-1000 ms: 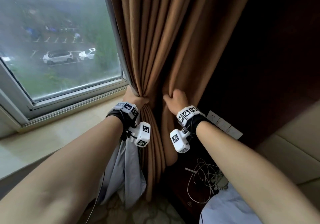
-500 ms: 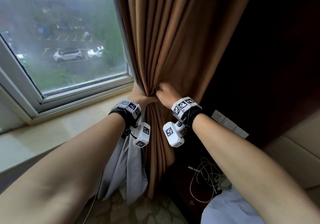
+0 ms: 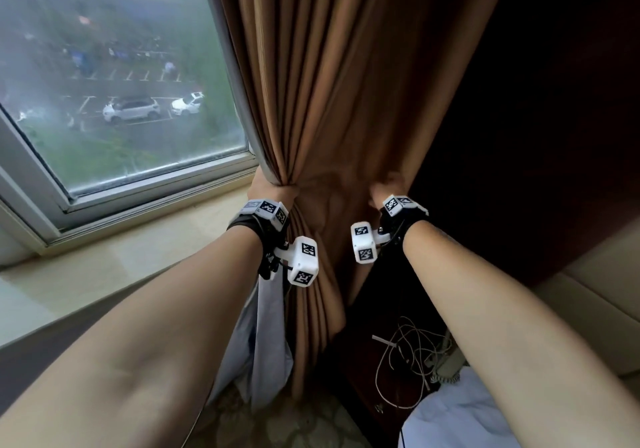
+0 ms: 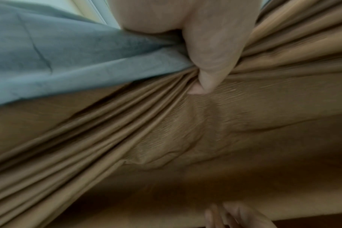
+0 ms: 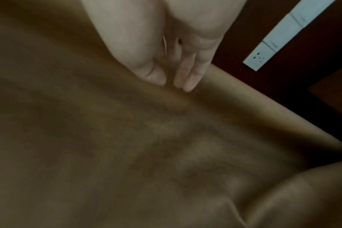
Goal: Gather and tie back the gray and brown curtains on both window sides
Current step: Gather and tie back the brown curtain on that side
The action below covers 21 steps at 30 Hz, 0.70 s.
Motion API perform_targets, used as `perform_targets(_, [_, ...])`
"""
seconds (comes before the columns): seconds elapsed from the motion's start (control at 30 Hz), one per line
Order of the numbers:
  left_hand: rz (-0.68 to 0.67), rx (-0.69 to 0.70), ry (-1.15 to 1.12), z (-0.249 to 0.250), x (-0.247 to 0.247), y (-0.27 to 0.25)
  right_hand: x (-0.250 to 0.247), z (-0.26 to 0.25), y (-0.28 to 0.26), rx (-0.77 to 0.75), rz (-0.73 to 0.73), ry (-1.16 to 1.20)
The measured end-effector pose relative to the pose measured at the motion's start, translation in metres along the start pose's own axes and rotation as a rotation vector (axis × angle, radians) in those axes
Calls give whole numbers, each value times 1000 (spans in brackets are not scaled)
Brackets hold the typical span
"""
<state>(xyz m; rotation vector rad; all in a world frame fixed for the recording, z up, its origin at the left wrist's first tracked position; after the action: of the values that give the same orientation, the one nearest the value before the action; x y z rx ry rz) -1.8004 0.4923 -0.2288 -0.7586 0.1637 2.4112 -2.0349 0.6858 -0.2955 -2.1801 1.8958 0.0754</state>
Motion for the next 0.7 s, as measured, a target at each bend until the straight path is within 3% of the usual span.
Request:
perform_targets(0.07, [-3, -2, 22, 3, -2, 0, -17, -26, -9, 7, 21, 15])
perform_targets(0.13, [-17, -3, 36, 4, -4, 0, -31, -71, -51, -6, 88, 52])
perform_targets(0.27, [-26, -10, 25, 2, -4, 4, -38, -88, -43, 1, 97, 100])
perform_targets(0.37, [-25, -21, 11, -1, -3, 8, -31, -88, -47, -64, 59, 62])
perform_targets(0.5, [-47, 7, -21, 1, -2, 8, -8, -102, -109, -159, -32, -138])
perform_targets(0.7, [-77, 64, -47, 7, -5, 5, 30, -98, -147, -327, -214, -170])
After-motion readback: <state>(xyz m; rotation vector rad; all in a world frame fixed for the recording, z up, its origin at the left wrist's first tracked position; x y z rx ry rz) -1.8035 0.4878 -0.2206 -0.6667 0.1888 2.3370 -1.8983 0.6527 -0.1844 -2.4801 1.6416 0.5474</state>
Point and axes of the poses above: each hand's wrist, its own y-axis towards the middle knuckle, its own x-axis out of the palm, z = x × y, the point moved 4 cm from there along y, towards the middle knuckle, and after that the axes turned 14 degrees about y, right-handed, at the moved point
